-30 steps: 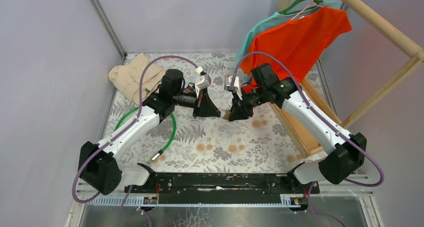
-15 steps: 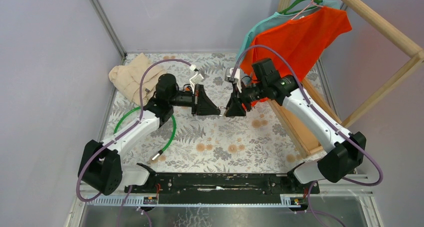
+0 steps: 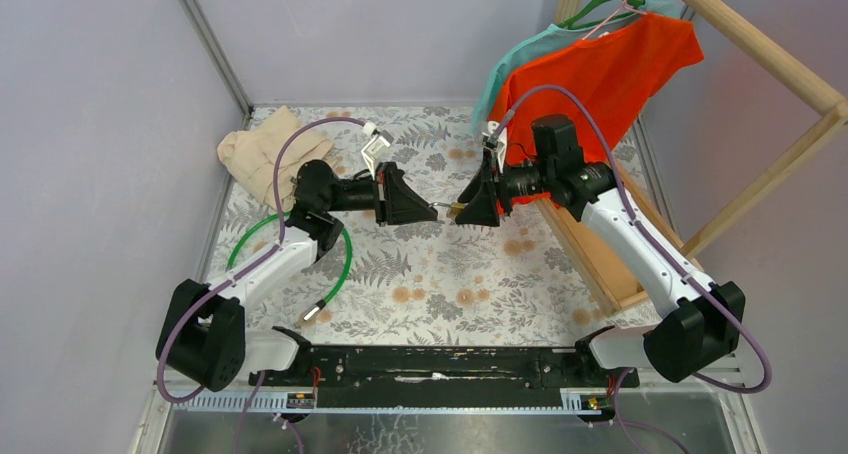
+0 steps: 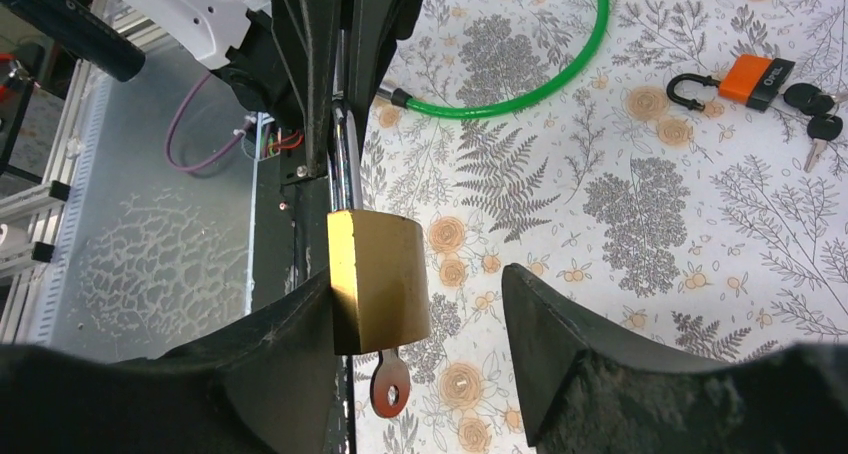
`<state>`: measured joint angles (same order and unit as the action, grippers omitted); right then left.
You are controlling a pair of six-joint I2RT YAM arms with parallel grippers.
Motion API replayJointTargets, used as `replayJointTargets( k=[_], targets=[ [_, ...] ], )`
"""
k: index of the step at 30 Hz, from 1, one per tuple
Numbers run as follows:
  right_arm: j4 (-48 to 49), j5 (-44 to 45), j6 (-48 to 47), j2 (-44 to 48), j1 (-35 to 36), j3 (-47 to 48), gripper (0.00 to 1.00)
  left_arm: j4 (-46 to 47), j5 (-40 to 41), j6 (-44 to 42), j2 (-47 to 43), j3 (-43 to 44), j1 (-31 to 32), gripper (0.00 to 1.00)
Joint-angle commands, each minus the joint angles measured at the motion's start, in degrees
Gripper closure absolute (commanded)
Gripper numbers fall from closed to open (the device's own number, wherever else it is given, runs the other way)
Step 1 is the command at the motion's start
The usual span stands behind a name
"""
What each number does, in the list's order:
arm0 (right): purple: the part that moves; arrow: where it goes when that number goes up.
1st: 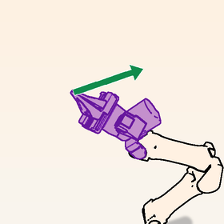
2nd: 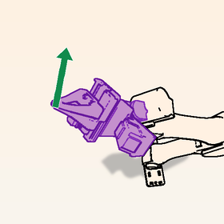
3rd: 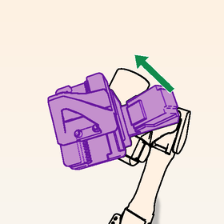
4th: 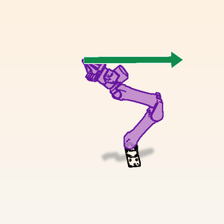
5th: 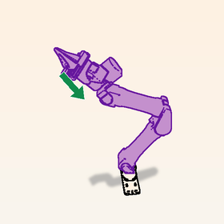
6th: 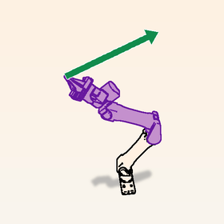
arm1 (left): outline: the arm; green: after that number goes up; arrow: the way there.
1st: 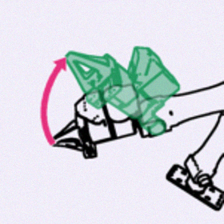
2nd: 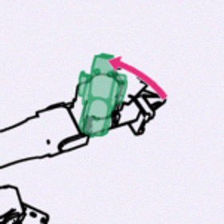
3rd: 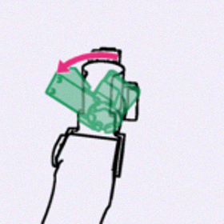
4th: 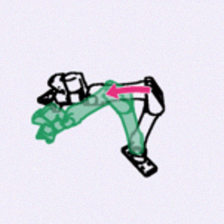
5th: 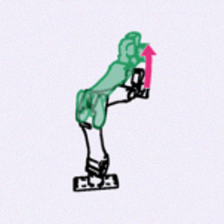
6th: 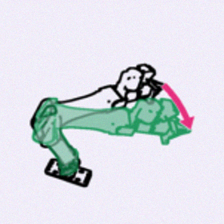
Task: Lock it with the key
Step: Lock the lock.
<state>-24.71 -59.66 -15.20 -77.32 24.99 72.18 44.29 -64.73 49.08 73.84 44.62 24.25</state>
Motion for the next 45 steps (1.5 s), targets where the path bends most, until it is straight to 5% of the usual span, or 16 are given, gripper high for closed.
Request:
replayJointTargets(
  k=[1,7,30,45],
  targets=[
    [7.2,-2.53,2.89,2.41,-0.37,-1.14,0.37,9.55,2.05,4.07,-0.91,-0.07,-0.43,1.0],
    [8.93,-3.29,2.68,2.52,-0.28,-2.72,0.42,10.75,2.91,5.58,-0.26,-0.27,-0.43,1.0],
    [19.48,-10.95,14.08,1.09,-0.26,-4.67,1.0,5.89,4.3,-2.96,0.47,-1.06,-0.2,1.0],
    [21.84,-14.43,18.62,0.19,1.83,-4.48,1.0,1.41,3.32,-8.95,1.86,0.75,1.52,1.0]
  ],
)
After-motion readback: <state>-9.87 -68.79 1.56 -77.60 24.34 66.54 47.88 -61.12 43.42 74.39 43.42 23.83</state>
